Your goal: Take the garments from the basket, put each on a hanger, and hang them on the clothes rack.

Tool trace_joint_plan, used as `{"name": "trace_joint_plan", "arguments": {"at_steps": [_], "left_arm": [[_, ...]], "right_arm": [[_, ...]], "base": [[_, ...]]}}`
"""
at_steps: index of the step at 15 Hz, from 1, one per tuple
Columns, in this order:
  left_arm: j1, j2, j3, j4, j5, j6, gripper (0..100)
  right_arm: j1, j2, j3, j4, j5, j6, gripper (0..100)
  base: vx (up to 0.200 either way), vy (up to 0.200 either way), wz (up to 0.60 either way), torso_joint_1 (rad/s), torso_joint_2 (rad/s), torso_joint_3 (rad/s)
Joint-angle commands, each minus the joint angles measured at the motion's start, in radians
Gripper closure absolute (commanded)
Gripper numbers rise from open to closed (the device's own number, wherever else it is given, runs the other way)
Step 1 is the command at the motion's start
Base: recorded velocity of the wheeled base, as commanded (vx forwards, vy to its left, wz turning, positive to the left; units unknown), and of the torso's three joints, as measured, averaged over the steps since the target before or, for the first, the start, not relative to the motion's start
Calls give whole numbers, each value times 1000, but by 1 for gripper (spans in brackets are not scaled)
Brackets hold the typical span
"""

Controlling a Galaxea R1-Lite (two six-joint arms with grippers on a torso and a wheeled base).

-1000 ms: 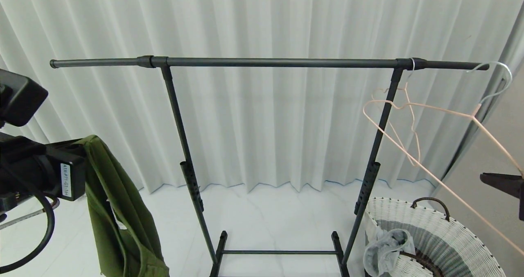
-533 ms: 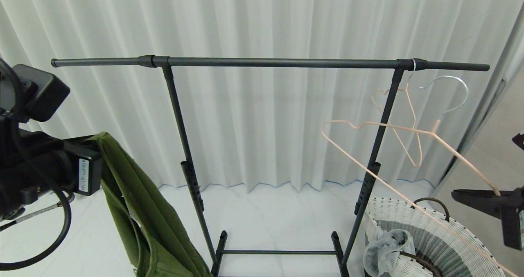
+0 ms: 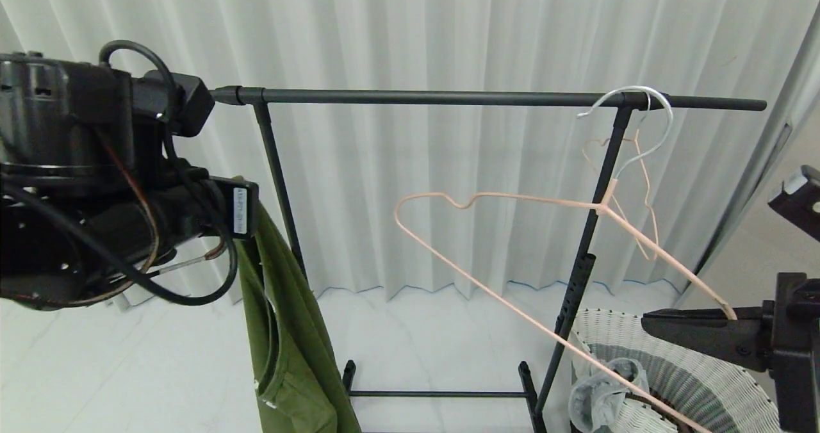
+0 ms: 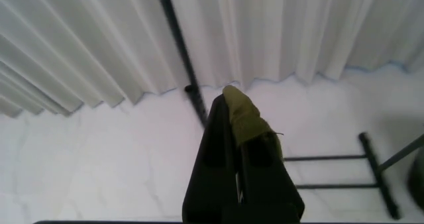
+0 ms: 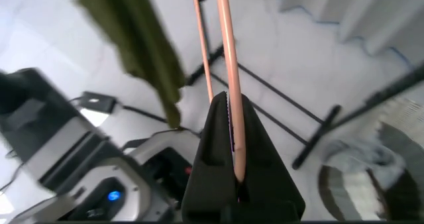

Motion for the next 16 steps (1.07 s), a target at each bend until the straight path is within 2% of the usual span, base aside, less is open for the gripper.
{"name": "trace_joint_plan", "arguments": {"at_steps": [1, 2, 4, 7, 11, 16], "left_arm": [[-30, 100, -78, 0, 14, -46, 100], [-41, 146, -141, 0, 31, -80, 100], [-41, 185, -202, 3, 37, -100, 100], [-61, 191, -216, 3, 37, -100, 100], [-115, 185, -225, 3, 37, -109, 100], [-124, 169, -225, 30, 37, -109, 100]], "right_arm": [[65, 40, -31, -1, 1, 8, 100], [91, 49, -52, -1, 1, 8, 100], [117, 57, -77, -1, 4, 8, 100], [149, 73, -95, -1, 4, 8, 100], [149, 136, -94, -25, 0, 8, 100], [128, 175, -95, -65, -3, 16, 100]], "base": [[0, 0, 0, 0, 0, 0], [0, 0, 0, 0, 0, 0], [0, 0, 0, 0, 0, 0], [0, 0, 0, 0, 0, 0], [0, 0, 0, 0, 0, 0], [0, 0, 0, 0, 0, 0]]}}
